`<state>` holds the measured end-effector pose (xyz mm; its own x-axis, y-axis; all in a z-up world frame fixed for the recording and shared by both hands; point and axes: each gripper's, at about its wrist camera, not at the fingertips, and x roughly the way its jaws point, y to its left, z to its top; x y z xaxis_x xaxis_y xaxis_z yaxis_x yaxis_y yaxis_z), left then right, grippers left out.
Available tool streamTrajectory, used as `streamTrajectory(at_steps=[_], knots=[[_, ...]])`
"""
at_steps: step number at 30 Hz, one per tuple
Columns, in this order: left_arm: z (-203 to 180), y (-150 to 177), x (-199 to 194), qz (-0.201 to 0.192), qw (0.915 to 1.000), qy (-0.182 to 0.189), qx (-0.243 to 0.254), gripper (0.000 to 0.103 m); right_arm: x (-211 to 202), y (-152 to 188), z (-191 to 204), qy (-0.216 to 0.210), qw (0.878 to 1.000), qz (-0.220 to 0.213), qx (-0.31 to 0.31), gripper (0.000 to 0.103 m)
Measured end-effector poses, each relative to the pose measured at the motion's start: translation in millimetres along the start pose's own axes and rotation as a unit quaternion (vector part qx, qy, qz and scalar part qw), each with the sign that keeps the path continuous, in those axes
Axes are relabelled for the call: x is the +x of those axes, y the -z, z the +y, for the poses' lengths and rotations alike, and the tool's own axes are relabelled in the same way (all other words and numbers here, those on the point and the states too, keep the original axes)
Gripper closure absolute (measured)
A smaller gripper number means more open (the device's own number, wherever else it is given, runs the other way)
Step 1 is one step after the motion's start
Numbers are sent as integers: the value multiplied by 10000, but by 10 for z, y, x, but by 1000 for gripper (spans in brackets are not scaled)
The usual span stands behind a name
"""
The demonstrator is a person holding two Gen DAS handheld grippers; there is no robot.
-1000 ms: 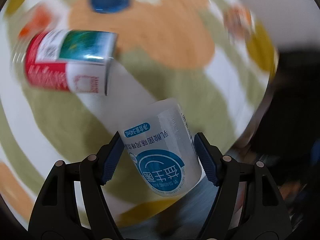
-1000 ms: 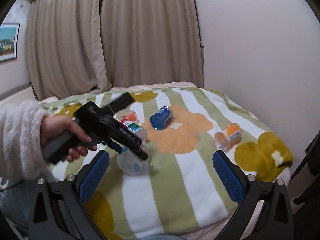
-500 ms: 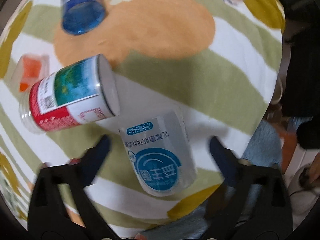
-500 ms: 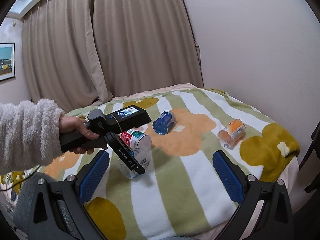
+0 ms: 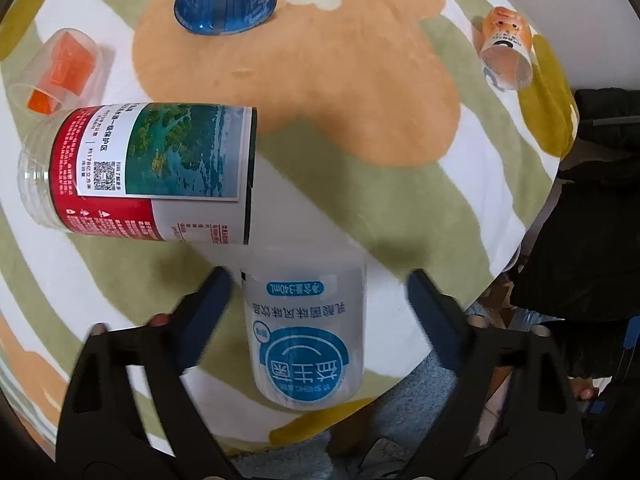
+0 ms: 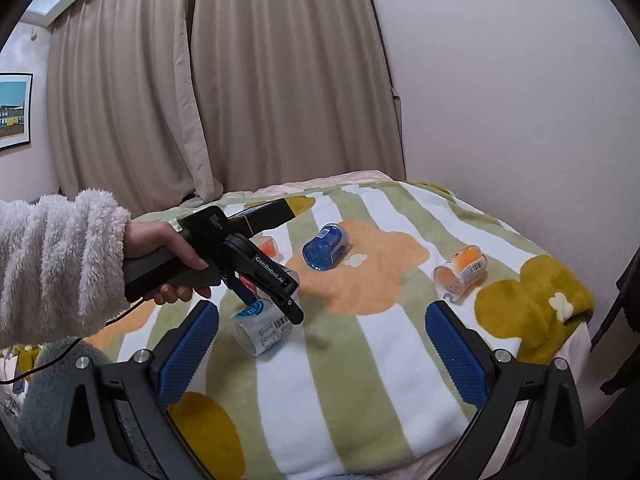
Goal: Flip cup upside down
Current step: 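Rotate the white container in the left tool so its open end faces down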
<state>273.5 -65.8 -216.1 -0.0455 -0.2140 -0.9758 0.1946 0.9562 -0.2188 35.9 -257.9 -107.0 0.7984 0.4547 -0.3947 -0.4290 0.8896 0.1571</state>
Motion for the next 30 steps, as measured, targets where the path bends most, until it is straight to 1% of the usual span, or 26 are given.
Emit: streamTrajectory(at_steps=[1, 3, 4, 5, 7, 9, 11, 12, 13, 14, 15, 16, 18, 19, 21, 22, 23, 25, 28, 30], knots=[[11, -15, 11, 8, 10000, -8, 9, 27, 4, 4, -13, -18, 10000, 5, 33, 0], [29, -43, 29, 41, 10000, 0, 23, 39, 11, 11, -24, -33, 10000, 10, 68, 0], [26, -61, 33, 43, 10000, -3, 28, 42, 15, 14, -27, -39, 10000, 15, 72, 0], [11, -56, 7, 27, 10000, 7, 30, 44, 19, 16, -24, -40, 10000, 22, 67, 0], [39, -42, -28, -64, 9999, 91, 8, 44, 11, 17, -14, -48, 10000, 15, 49, 0], [34, 45, -133, -285, 9993, 224, 61, 44, 9, 6, -5, -56, 10000, -5, 36, 0], [-22, 145, -289, -815, 9962, 257, 179, 45, 3, -3, -3, -69, 10000, -35, 20, 0], [-33, 221, -371, -1149, 9927, 254, 246, 44, 4, -2, -4, -73, 10000, -47, 15, 0], [-37, 340, -485, -1755, 9834, 357, 290, 44, 7, 4, -11, -82, 9999, -58, 9, 0], [-19, 427, -549, -2181, 9745, 439, 294, 44, 13, 10, -14, -88, 9999, -70, 6, 0], [4, 534, -576, -2657, 9627, 445, 229, 44, 14, 14, -16, -96, 9999, -75, 2, 0], [31, 594, -567, -2939, 9548, 436, 129, 44, 26, 17, -15, -104, 9999, -70, 0, 0], [114, 754, -474, -3603, 9315, 467, -170, 44, 62, 25, -9, -127, 9999, -8, -16, 0], [117, 795, -421, -3770, 9247, 469, -240, 44, 74, 27, -1, -134, 9999, 19, -32, 0], [134, 890, -335, -4127, 9098, 322, -289, 44, 91, 29, 24, -163, 9998, 71, -63, 0], [105, 909, -291, -4221, 9058, 238, -279, 44, 94, 26, 36, -163, 9998, 80, -75, 0], [78, 906, -242, -4259, 9043, 119, -281, 44, 104, 31, 47, -157, 9998, 86, -91, 0], [48, 904, -157, -4293, 9028, 10, -253, 44, 128, 41, 60, -154, 9998, 108, -91, 0], [46, 917, -141, -4328, 9013, -10, -216, 44, 186, 71, 67, -188, 9996, 184, -34, 0], [15, 955, -128, -4276, 9038, -50, -155, 44, 230, 93, 80, -192, 9995, 255, -14, 0]])
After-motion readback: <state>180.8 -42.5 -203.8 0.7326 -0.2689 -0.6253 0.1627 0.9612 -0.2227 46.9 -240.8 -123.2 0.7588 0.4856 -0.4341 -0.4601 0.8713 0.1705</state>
